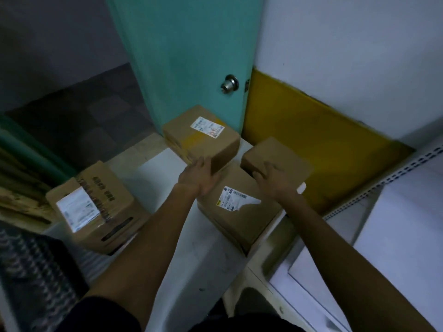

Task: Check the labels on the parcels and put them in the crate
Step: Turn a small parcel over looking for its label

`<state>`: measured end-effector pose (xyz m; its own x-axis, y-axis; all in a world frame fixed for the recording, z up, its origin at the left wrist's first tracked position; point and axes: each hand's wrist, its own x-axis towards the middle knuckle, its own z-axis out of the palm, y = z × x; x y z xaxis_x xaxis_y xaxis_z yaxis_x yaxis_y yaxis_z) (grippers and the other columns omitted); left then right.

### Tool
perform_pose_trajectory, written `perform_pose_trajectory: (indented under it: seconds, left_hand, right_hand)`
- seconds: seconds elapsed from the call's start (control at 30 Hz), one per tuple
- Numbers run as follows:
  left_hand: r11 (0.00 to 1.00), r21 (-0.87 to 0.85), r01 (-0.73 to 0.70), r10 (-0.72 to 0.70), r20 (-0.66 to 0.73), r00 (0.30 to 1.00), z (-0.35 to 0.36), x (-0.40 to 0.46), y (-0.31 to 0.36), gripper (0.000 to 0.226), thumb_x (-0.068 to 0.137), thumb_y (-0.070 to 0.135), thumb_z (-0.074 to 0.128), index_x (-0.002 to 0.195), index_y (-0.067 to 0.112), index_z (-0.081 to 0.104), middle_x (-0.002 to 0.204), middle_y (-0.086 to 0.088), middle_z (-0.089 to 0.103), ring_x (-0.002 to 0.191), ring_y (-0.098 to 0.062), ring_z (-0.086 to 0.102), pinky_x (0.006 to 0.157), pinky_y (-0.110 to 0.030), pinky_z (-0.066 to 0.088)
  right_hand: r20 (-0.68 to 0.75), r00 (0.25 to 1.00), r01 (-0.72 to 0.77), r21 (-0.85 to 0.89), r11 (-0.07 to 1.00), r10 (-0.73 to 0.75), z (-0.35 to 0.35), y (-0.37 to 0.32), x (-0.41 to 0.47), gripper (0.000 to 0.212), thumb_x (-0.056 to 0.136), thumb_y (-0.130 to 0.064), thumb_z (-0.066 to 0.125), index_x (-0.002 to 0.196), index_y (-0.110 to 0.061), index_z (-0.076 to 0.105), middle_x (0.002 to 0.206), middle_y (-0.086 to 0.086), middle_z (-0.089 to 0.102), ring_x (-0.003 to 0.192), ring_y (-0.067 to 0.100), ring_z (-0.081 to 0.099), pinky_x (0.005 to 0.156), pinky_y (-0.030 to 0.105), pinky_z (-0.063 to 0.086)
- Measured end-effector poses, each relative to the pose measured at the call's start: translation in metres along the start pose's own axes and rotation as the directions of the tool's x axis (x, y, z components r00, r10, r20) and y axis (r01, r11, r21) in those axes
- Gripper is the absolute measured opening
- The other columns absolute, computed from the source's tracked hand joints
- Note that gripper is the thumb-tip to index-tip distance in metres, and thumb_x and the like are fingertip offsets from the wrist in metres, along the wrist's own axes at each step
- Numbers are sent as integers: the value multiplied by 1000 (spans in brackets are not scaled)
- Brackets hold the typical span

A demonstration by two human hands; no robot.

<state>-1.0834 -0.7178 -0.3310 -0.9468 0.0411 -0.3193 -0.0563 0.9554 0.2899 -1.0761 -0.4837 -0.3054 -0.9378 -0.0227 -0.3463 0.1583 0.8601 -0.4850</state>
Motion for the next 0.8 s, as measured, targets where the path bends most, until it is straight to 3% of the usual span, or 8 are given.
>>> perform_pose_trajectory:
  seconds: [0.23,0.4,0.5,0.7,0.8]
  left_hand:
    - [997,-64,30,-23,105,994,46,23,-14,87,98,74,27,161,15,15,168,-11,21,148,-37,34,117,-56,34]
    - [960,-234,157,-113,191,975,74,37,-32,106,85,88,32,162,17,13,162,-14,35,142,-39,44,113,-58,38]
    - [928,-312,202,-129,241,962,81,37,-33,101,87,84,39,161,20,17,155,-15,46,136,-38,51,110,-55,44]
    - [917,-370,146,-115,104,988,69,28,-26,81,89,75,52,150,23,41,137,-8,63,120,-33,63,100,-49,52]
    - [881,-456,123,-130,16,991,51,19,-22,81,86,74,60,150,27,44,137,-4,64,119,-29,63,99,-46,54]
  right_hand:
    - [-69,962,-262,43,964,264,45,42,-14,59,100,-58,40,141,-16,45,137,15,55,117,34,57,93,47,53]
    - [-12,927,-371,119,921,375,65,49,-17,84,97,-66,42,157,-12,20,151,20,39,126,39,54,100,53,52]
    - [11,920,-388,176,905,392,72,46,-17,86,99,-60,50,158,-9,14,158,22,26,132,41,48,104,52,50]
    - [33,912,-405,225,886,408,63,46,-12,75,99,-48,58,153,-7,22,158,22,22,122,34,55,99,44,54]
    - [29,940,-339,218,915,341,48,41,-15,70,100,-46,57,149,-5,27,160,24,16,109,27,56,91,34,49]
